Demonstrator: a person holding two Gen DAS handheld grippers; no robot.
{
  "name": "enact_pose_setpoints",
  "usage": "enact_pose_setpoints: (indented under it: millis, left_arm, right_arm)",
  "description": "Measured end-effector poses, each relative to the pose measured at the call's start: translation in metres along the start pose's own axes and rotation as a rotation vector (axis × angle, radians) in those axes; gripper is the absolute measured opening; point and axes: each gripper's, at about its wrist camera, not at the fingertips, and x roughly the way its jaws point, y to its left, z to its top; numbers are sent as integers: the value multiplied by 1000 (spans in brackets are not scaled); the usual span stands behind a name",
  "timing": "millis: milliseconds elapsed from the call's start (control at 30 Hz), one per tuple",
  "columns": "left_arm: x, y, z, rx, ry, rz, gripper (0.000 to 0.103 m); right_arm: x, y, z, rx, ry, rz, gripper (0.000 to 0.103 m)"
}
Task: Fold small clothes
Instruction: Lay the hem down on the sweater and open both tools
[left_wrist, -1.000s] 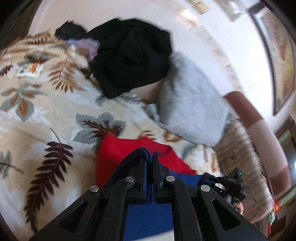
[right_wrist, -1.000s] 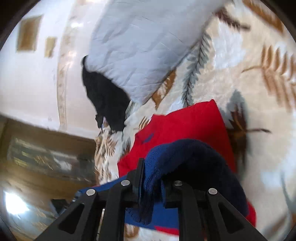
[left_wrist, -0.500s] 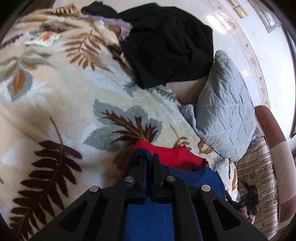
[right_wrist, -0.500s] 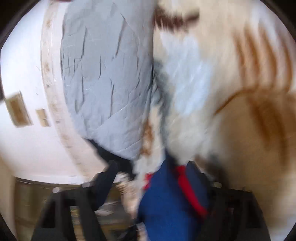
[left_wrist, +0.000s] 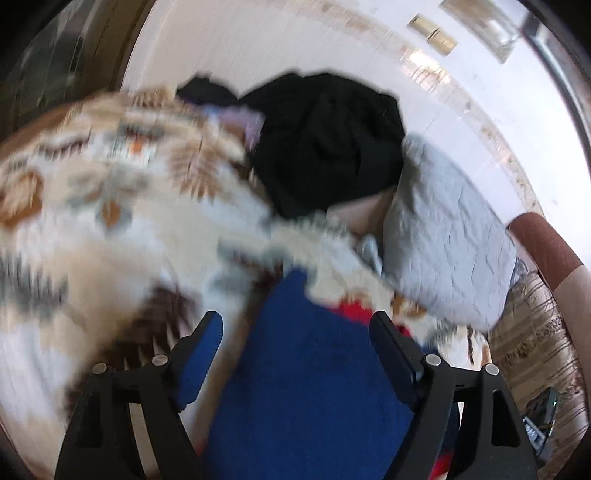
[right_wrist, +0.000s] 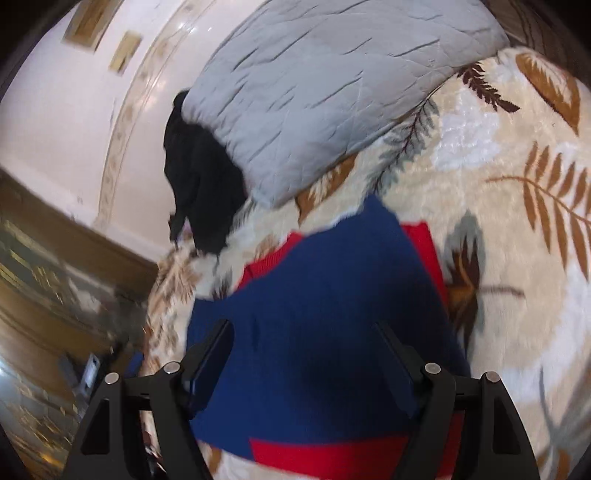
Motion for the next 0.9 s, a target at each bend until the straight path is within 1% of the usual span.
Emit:
enact_pose_setpoints:
  millis: [33, 100, 200, 267, 300, 333, 367, 400, 433, 467, 500, 567, 633, 733, 800, 900]
  left_arm:
    - [2, 0, -12, 3, 40, 35, 82]
    - [5, -6, -28, 57, 82, 94, 82]
    - [9, -19, -57, 201, 118, 242, 82]
    - [13, -25, -74, 288, 153, 317, 82]
    - [15, -25, -81, 316, 163, 339, 82]
    - [21, -24, -89, 350, 181, 379, 82]
    - [25, -21, -93, 376, 205, 415, 82]
    - [30, -17, -96, 390, 228, 438, 82]
    - [34, -11, -96, 380, 246, 435, 84]
    - [32, -7, -94, 356, 245, 421, 84]
    - [28, -4, -90, 324, 244, 407, 84]
    - [22, -7, -86, 316, 219, 394, 84]
    - [17, -15, -83, 340, 182, 384, 84]
    - [10, -33, -86, 409, 131, 338, 84]
    - [13, -42, -87, 438, 124, 335, 84]
    - [27, -48, -90, 435, 162, 341, 84]
  right_arm:
    - [-2, 2, -9, -20, 10, -16, 79]
    - [-7, 2, -21, -38, 13, -28, 79]
    - [-8, 4, -34, -46, 28, -55, 77]
    - [-8, 5, -40, -60, 32, -97, 75]
    - [-5, 3, -42, -58, 45, -116, 73]
    - [-3, 1, -44, -49, 61, -127, 70]
    - [1, -3, -46, -38, 89, -152, 63]
    - [7, -9, -48, -29, 119, -179, 59]
    - [12, -16, -50, -17, 139, -190, 50]
    - [12, -19, -51, -10, 138, -191, 44]
    - [8, -21, -50, -6, 137, -186, 44]
    - [4, -25, -50, 12, 147, -170, 44]
    - [-2, -27, -53, 29, 143, -158, 44]
    - [-13, -15, -50, -14, 101, -170, 45]
    - [-21, -7, -46, -36, 50, -170, 45]
    - [-19, -5, -40, -44, 32, -188, 45]
